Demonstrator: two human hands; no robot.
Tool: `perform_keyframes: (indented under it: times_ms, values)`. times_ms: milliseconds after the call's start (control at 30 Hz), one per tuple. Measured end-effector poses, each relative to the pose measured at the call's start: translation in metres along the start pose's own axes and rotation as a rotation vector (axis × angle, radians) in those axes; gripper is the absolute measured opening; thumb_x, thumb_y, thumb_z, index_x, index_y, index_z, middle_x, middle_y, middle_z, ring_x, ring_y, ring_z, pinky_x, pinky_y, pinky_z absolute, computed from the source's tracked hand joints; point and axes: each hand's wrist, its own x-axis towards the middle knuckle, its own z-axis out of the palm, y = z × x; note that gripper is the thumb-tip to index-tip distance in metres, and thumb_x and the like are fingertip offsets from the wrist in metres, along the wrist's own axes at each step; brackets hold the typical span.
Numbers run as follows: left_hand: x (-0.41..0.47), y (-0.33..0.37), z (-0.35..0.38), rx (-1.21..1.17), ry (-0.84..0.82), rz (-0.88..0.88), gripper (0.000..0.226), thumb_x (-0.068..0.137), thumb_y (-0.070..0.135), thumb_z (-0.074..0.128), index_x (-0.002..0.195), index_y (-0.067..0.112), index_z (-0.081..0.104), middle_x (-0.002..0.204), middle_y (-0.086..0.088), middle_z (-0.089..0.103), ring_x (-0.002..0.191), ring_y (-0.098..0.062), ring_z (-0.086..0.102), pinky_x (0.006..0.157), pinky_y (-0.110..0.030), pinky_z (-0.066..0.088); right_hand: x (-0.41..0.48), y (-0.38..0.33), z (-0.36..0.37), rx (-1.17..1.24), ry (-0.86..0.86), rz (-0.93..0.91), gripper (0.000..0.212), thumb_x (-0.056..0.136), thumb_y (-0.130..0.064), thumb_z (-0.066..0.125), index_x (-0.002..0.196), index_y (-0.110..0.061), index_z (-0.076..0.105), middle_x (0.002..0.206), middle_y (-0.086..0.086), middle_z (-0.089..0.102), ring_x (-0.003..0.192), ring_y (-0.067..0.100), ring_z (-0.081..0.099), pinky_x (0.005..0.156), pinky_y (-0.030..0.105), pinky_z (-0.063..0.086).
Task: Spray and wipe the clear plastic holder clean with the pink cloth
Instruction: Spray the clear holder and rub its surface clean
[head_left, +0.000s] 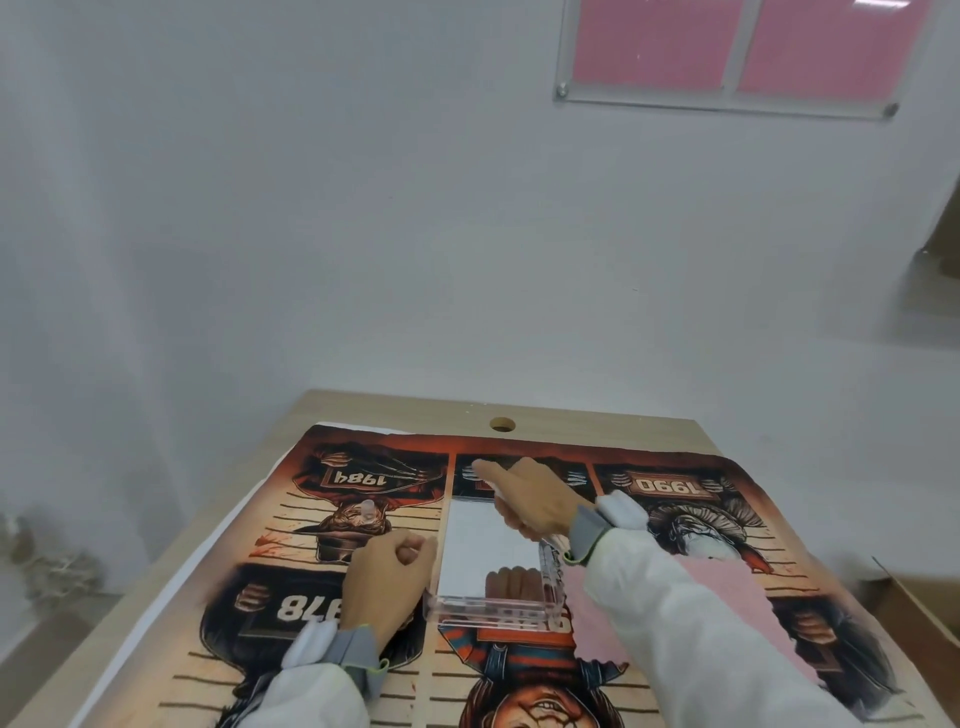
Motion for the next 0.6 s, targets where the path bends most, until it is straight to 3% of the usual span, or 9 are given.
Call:
perform_keyframes:
  times_ms: [200, 600]
  values:
    - [0.000, -0.001, -0.001, -0.010, -0.003, -0.001, 0.015, 0.089, 0.047, 0.068, 0.085, 0.034, 0.074, 0.075, 0.016, 0.073, 0.075, -0.001, 0.066, 0.065, -0.023, 0.052, 0.020, -0.007, 0.017, -0.082, -0.041, 0.197, 0.050, 0.088, -0.052, 0.048, 0.063, -0.010, 0.056, 0.058, 0.007, 0.057, 0.043, 0.018, 0.043, 0.050, 0.025, 0.036]
    - [0.001, -0.001, 0.000, -0.029, -0.016, 0.005, 0.012, 0.090, 0.044, 0.069, 0.079, 0.039, 0.068, 0.074, 0.015, 0.072, 0.075, -0.002, 0.066, 0.064, -0.019, 0.049, 0.025, 0.001, 0.021, -0.042, 0.032, 0.195, 0.048, 0.091, -0.047, 0.051, 0.059, -0.012, 0.052, 0.049, 0.001, 0.052, 0.032, 0.013, 0.039, 0.041, 0.017, 0.033]
